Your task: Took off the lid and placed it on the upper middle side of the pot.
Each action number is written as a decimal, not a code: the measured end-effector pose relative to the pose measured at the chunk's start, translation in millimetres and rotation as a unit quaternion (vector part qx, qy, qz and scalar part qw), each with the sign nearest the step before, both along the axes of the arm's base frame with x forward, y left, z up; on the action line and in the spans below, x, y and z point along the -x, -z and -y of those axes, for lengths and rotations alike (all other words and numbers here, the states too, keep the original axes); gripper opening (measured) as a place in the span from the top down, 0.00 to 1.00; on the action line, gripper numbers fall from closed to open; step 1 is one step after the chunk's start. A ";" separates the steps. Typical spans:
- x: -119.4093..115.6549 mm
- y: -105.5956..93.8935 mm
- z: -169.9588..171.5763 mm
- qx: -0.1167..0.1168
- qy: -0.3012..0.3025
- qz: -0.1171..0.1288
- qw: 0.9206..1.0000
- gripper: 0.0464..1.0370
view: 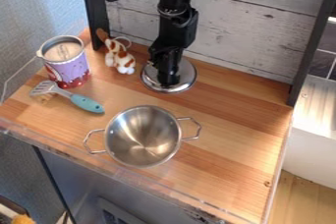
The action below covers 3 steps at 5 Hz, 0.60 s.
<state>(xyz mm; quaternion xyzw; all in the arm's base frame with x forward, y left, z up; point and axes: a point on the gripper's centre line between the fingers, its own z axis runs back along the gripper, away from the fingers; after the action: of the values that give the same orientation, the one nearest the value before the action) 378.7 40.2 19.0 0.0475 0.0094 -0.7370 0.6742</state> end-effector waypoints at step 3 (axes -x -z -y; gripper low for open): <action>7.2 -2.4 1.1 0.002 -0.007 -0.004 1.000 0.03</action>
<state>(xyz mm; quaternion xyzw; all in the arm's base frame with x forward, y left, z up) 371.5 39.1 21.4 0.0428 0.0106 -0.7326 0.6792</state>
